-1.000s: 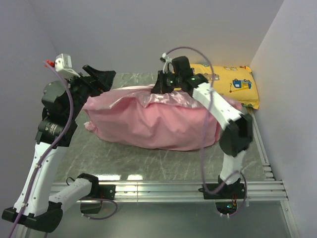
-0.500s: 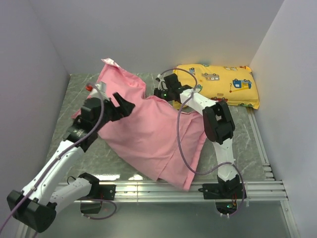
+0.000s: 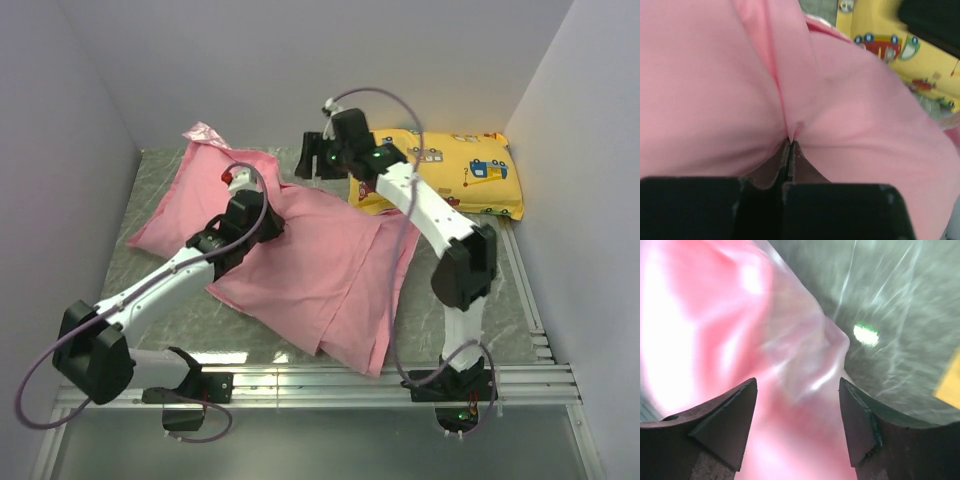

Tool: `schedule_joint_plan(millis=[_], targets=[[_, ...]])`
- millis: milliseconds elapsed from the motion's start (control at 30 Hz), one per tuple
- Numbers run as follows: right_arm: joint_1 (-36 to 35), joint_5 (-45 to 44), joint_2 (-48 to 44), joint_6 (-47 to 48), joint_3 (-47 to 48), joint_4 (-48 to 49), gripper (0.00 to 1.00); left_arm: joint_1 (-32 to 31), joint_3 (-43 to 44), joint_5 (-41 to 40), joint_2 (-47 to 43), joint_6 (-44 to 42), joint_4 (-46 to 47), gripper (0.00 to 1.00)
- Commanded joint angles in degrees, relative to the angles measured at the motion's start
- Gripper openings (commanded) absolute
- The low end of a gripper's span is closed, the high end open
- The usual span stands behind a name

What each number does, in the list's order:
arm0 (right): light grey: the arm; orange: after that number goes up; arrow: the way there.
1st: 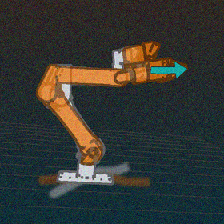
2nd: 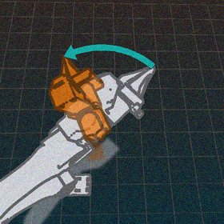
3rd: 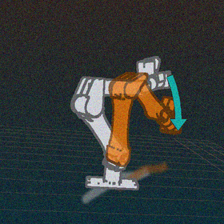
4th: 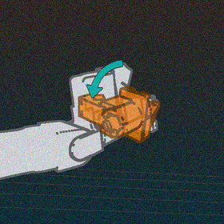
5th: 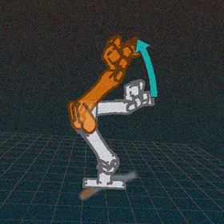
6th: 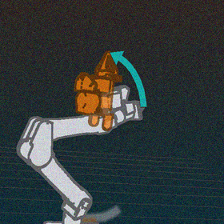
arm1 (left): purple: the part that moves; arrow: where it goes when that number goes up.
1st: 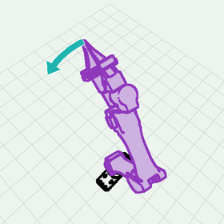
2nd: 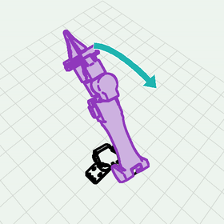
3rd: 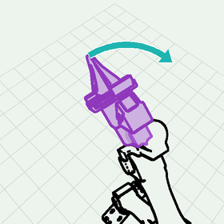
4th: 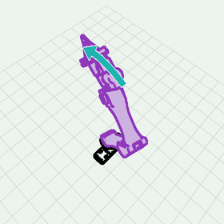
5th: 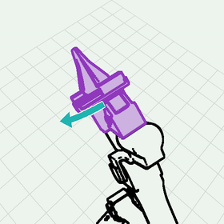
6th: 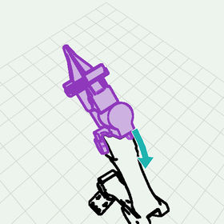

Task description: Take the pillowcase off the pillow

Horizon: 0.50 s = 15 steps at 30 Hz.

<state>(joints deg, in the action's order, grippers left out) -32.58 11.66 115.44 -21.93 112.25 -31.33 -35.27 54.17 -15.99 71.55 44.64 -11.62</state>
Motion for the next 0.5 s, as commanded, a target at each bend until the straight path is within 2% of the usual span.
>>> schedule_joint_plan(millis=[0, 100, 133, 200, 233, 300, 400, 467], targets=[[-0.12, -8.22, -14.17, -1.62, -0.35, 0.75, 0.74, 4.75, 5.14, -0.98, 3.33, 3.08, 2.74, 0.0], [-0.29, -11.04, -24.18, -2.85, -10.79, 3.1, 0.75, 8.01, 8.84, 0.52, 4.83, 4.57, 3.18, 0.01], [-0.38, -11.57, -26.9, -3.29, -18.04, 4.16, 0.76, 8.63, 10.5, 0.69, 5.35, 4.84, 3.27, 0.01], [-0.56, -13.5, -34.9, -4.43, -26.16, 7.24, 0.76, 9.95, 13.57, 1.31, 6.06, 4.93, 2.48, 0.01], [-0.47, -14.64, -39.71, -5.13, -33.95, 8.38, 0.76, 10.13, 14.64, 1.4, 6.84, 4.67, 2.22, 0.01], [-0.47, -15.79, -44.49, -7.24, -44.68, 10.76, 0.76, 10.48, 17.09, 3.32, 7.72, 2.83, 2.39, 0.0], [-0.38, -17.98, -53.01, -10.14, -55.86, 12.6, 0.77, 10.39, 19.82, 6.31, 9.57, -0.25, 1.77, 0.0], [-0.38, -19.21, -58.64, -12.07, -60.46, 14.18, 0.78, 9.96, 20.71, 5.36, 10.54, -1.57, -0.15, 0.01]])
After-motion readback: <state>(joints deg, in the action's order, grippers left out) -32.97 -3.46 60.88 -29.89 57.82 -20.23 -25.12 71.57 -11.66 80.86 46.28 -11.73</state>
